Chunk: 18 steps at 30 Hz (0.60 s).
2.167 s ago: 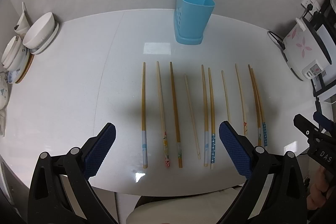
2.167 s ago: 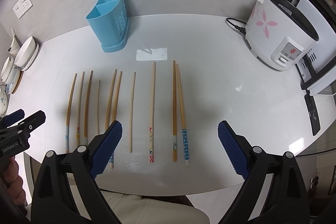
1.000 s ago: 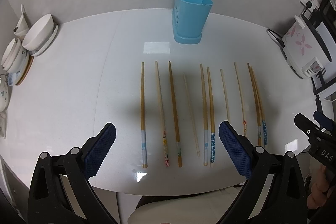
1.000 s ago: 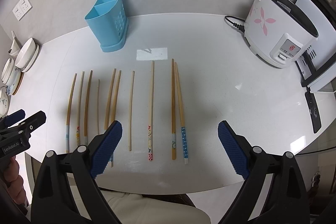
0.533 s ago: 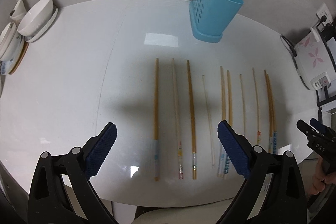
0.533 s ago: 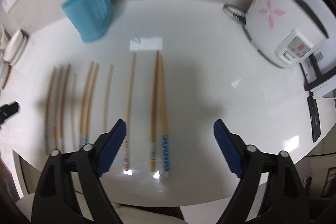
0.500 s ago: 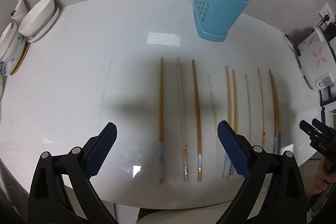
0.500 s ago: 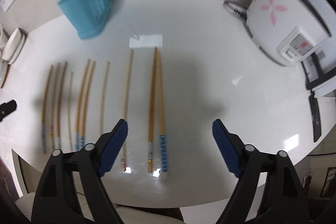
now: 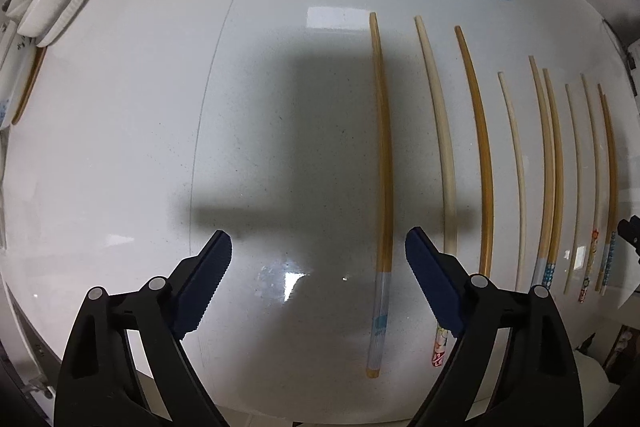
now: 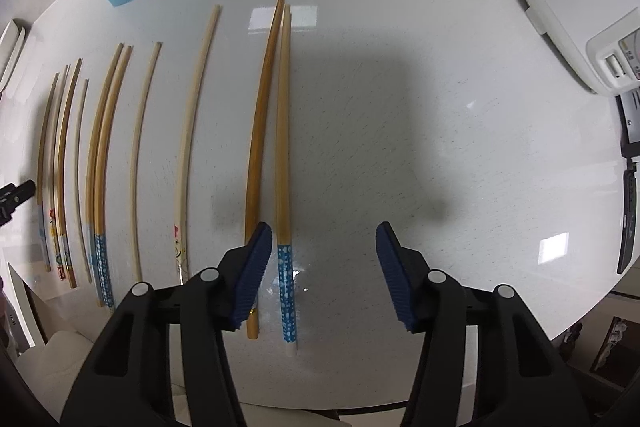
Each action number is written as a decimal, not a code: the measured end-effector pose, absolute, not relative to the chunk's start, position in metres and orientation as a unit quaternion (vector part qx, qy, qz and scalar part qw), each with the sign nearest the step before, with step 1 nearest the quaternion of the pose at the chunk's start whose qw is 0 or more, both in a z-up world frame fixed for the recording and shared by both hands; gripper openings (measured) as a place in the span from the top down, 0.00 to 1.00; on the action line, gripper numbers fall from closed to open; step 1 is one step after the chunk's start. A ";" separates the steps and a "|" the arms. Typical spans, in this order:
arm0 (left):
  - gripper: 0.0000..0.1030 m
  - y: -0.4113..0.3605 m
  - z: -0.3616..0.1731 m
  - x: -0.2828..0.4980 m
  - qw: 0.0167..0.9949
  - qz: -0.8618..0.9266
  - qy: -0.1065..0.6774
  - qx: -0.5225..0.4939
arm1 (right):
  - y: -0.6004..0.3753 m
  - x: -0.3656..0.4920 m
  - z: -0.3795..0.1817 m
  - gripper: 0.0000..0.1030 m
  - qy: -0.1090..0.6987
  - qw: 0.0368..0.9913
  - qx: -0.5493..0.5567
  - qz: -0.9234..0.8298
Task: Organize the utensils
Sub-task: 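Lower the right gripper onto the blue-ended chopstick and close on it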
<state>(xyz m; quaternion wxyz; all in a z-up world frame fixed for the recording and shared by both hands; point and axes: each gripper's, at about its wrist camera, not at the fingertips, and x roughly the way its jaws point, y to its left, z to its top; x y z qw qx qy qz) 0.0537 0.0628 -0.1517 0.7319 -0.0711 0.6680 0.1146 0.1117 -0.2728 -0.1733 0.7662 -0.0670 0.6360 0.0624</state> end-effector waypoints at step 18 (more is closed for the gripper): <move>0.87 0.046 -0.158 0.087 0.699 0.086 0.705 -0.079 | -0.262 0.142 -0.193 0.93 0.678 0.731 -0.048 0.054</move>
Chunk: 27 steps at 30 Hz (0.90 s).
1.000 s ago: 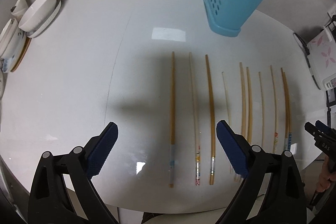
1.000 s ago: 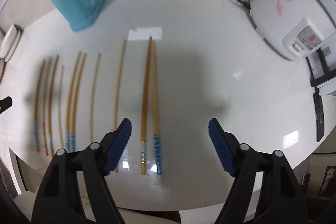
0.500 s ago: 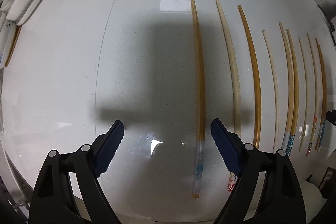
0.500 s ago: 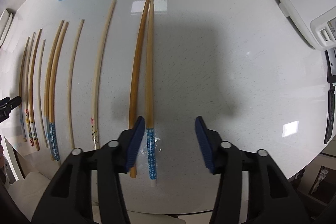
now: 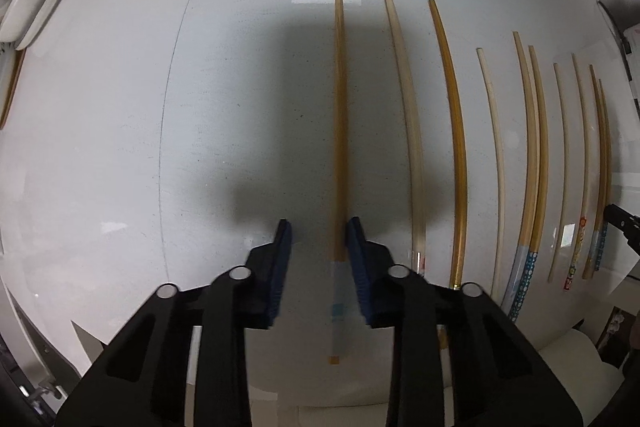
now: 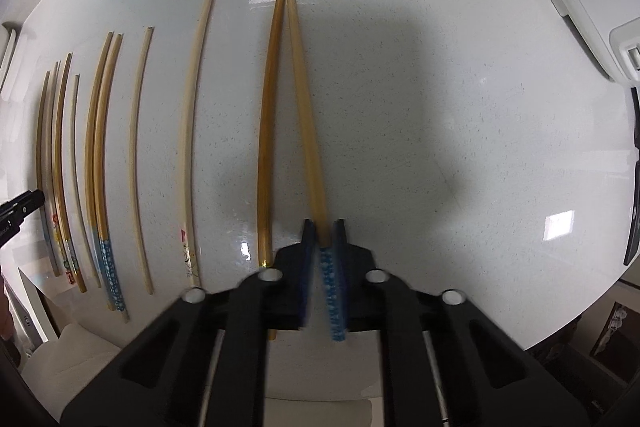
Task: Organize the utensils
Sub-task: 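Lower the right gripper onto the blue-ended chopstick and close on it, then lift the blue-ended chopstick with the right gripper and carry it over the blue holder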
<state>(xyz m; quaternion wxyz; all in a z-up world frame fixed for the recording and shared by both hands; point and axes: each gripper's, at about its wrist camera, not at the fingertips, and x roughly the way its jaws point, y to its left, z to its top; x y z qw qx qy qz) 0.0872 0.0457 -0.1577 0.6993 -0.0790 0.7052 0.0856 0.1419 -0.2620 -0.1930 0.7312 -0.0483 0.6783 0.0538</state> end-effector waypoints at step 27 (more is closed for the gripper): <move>0.93 0.033 -0.053 0.089 0.812 0.066 0.567 -0.121 | -0.254 0.144 -0.085 0.93 0.545 0.832 0.000 0.101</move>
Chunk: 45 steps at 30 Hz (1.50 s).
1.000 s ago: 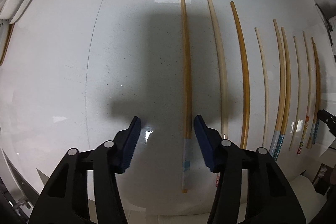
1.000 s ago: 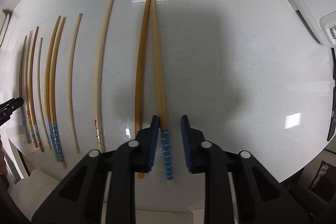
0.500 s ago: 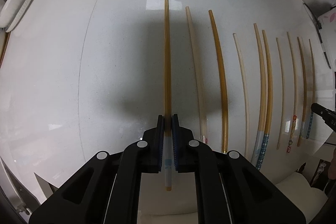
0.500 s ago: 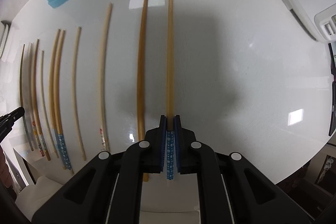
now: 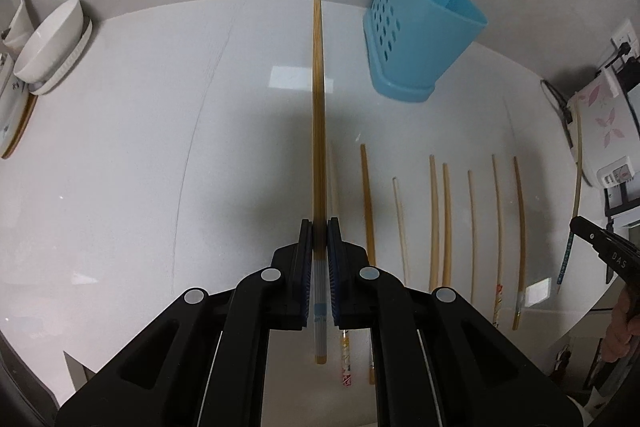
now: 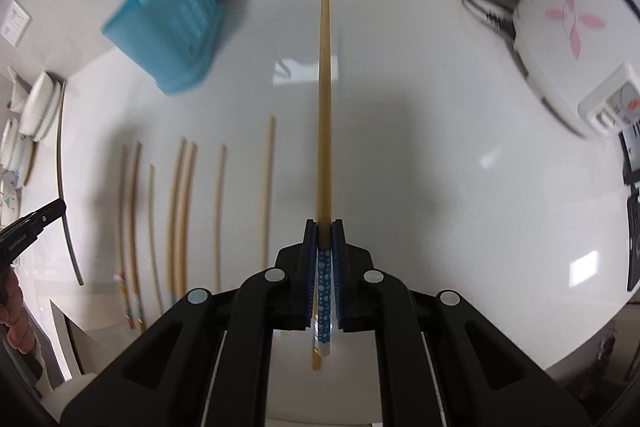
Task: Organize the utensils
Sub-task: 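Lift the blue-ended chopstick with the right gripper and carry it over the blue holder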
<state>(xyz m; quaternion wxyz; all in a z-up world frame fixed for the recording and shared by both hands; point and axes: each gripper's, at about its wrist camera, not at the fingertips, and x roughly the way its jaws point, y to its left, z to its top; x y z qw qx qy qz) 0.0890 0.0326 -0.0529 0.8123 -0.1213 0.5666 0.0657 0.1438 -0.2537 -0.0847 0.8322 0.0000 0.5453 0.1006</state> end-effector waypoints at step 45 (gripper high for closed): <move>0.93 -0.025 0.029 0.256 0.972 -0.023 0.227 -0.060 | -0.173 0.249 0.019 0.93 0.334 0.921 0.042 0.197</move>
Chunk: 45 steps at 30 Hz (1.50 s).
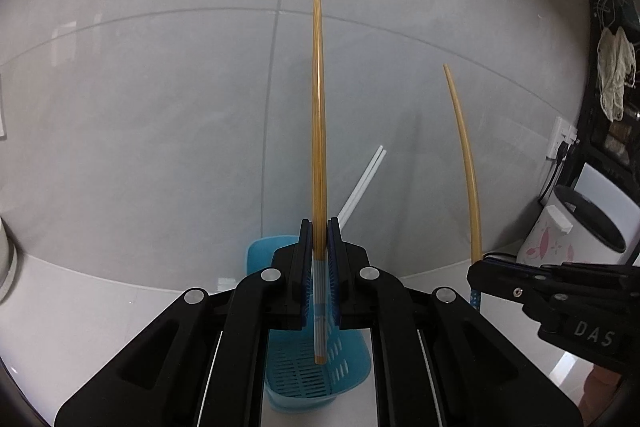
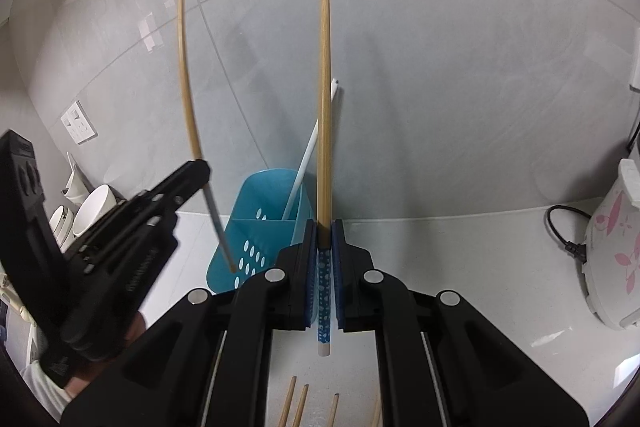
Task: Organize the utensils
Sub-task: 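Lift the blue-ended chopstick with the right gripper and carry it over the blue holder, then lower the chopstick into the blue holder and open the right gripper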
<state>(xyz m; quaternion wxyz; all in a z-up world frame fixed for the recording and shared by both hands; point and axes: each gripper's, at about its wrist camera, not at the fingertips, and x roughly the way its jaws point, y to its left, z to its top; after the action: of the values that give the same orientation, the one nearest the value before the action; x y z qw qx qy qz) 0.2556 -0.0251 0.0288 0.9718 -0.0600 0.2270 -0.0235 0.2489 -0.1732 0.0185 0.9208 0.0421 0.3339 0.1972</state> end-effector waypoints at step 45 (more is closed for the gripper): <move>0.06 0.033 0.023 0.232 0.938 0.059 0.332 -0.081 | -0.132 0.256 0.026 0.93 0.267 0.930 0.052 0.246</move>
<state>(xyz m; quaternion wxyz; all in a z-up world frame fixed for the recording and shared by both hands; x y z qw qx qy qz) 0.2323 0.0333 0.0234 0.9378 -0.0807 0.3323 0.0595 0.2555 -0.1321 0.0255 0.9304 0.0522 0.2670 0.2457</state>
